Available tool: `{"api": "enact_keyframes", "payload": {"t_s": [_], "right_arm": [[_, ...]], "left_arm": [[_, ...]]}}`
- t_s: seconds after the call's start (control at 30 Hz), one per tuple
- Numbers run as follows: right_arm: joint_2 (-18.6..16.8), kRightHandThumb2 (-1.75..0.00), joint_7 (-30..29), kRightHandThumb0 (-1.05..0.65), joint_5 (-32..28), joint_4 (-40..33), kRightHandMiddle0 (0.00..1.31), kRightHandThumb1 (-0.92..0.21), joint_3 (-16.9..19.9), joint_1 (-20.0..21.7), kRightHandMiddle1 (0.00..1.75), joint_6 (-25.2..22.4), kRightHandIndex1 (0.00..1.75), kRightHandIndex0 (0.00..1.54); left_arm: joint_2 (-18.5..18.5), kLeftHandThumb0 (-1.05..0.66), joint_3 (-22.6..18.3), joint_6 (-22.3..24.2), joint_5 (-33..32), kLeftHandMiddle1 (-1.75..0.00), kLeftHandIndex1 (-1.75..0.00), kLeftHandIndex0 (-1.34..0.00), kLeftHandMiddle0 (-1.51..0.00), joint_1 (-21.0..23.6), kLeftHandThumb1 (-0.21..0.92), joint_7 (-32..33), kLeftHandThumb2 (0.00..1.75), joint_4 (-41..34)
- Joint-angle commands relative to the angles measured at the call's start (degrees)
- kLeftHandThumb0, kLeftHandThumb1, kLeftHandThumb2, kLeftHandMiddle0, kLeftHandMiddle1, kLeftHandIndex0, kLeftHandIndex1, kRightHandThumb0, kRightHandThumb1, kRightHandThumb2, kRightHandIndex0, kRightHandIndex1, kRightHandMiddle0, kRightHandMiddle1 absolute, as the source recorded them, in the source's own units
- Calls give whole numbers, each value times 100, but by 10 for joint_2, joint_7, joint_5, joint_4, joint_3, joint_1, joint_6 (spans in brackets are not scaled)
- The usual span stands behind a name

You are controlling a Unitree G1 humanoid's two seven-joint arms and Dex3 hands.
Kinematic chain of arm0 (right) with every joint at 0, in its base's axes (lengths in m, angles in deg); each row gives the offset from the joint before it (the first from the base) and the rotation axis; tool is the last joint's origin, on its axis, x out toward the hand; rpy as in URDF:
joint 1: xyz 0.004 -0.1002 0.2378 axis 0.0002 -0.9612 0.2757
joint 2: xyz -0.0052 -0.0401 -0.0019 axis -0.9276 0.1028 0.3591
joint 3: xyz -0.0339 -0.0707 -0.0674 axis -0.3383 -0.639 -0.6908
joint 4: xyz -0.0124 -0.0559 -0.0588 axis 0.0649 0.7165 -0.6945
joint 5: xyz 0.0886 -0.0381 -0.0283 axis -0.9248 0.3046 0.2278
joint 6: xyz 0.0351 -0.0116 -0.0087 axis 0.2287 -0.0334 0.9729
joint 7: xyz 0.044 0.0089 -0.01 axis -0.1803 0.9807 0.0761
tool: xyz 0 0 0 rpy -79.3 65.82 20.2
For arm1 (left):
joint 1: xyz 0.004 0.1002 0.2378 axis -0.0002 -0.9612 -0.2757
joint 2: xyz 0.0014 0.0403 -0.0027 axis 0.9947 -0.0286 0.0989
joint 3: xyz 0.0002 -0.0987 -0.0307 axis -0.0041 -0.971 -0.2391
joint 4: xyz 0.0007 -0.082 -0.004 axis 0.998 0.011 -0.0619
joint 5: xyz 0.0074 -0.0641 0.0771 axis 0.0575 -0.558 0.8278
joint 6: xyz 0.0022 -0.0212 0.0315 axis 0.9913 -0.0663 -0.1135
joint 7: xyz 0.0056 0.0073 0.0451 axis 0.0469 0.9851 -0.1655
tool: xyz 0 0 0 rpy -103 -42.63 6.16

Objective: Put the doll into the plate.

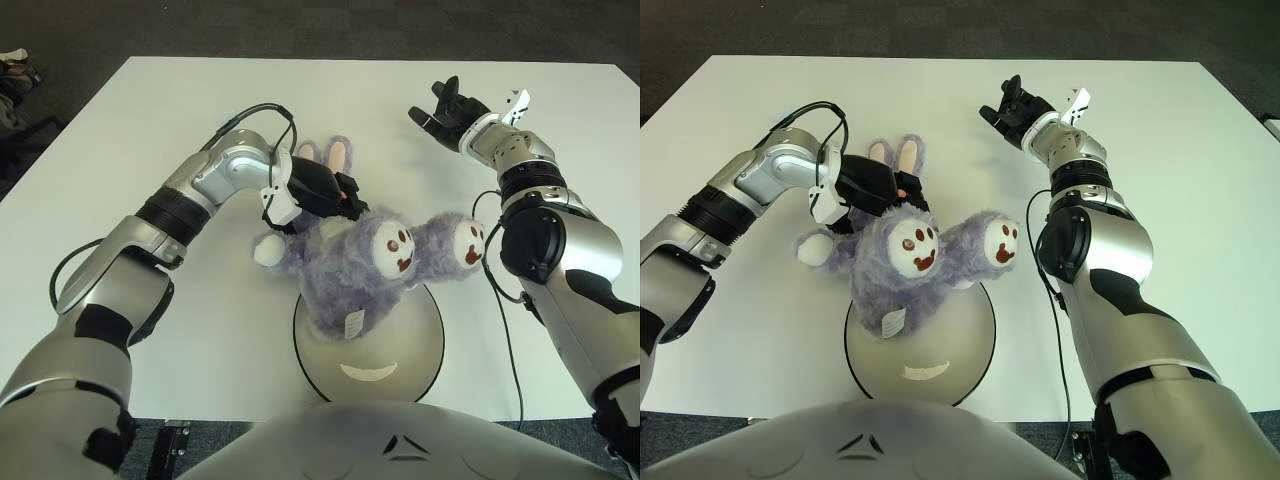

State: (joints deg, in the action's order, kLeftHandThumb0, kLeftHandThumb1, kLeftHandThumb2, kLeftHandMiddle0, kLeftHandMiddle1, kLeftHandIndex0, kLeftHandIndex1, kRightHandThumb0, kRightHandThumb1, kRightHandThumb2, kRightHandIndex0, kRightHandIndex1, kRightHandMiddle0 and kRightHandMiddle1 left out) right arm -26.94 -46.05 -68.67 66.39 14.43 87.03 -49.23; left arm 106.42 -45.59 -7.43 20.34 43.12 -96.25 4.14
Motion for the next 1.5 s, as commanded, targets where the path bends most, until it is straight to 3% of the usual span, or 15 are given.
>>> {"api": "enact_keyframes", "payload": {"t_s": [0.0, 0.17, 0.23, 0.37, 0.43, 0.53, 0.83, 1.17, 1.27, 1.33, 1.47], "right_arm": [[4, -148, 1, 10, -11, -2, 11, -12, 6, 3, 138, -5, 119, 23], [3, -148, 0, 11, -11, -3, 13, -12, 8, 3, 138, -3, 120, 24], [3, -148, 0, 11, -11, -3, 13, -13, 9, 3, 139, -4, 120, 23], [4, -149, -2, 11, -13, -2, 13, -12, 11, 4, 138, -6, 118, 21], [4, -149, -3, 12, -14, -2, 14, -13, 13, 5, 138, -9, 117, 20], [5, -149, -4, 13, -15, -1, 15, -13, 14, 5, 138, -12, 116, 20], [5, -149, -3, 13, -3, -3, 15, -13, 3, 4, 137, -9, 114, 17], [6, -149, -3, 13, 1, -1, 14, -13, -4, 2, 136, -3, 113, 17], [6, -149, -3, 13, 0, 0, 14, -13, -5, 2, 136, -2, 113, 17], [6, -149, -3, 14, 0, 1, 15, -13, -5, 2, 136, -2, 114, 18], [7, -149, -3, 14, -2, 1, 16, -12, -5, 2, 136, -4, 114, 18]], "left_arm": [[1, 10, 2, 6, 20, -132, -136, -4, -3, -21, 26, 2, 142, -1], [-7, 7, -6, -23, 41, -151, -146, -14, -13, -30, 23, 44, 141, 9], [-11, 25, -9, -43, 50, -162, -150, -18, -30, -31, 45, 65, 112, 20], [-18, 36, -16, -90, 66, -165, -155, -28, -44, -30, 50, 110, 103, 44], [-21, 15, -18, -107, 70, -166, -160, -38, -49, -30, 45, 127, 109, 57], [-25, 5, -19, -122, 73, -165, -163, -47, -53, -29, 38, 143, 117, 72], [-32, 0, -31, -155, 75, -156, -174, -69, -64, -36, 16, 191, 143, 90], [-25, 0, -28, -140, 58, -141, -175, -73, -75, -34, 11, 185, 145, 77], [-23, 0, -27, -138, 40, -155, -173, -68, -72, -31, 11, 178, 149, 72], [-22, -1, -27, -139, 31, -167, -150, -76, -76, -29, 7, 175, 149, 69], [-22, -1, -31, -134, 15, -173, -168, -68, -69, -32, 9, 172, 155, 65]]}}
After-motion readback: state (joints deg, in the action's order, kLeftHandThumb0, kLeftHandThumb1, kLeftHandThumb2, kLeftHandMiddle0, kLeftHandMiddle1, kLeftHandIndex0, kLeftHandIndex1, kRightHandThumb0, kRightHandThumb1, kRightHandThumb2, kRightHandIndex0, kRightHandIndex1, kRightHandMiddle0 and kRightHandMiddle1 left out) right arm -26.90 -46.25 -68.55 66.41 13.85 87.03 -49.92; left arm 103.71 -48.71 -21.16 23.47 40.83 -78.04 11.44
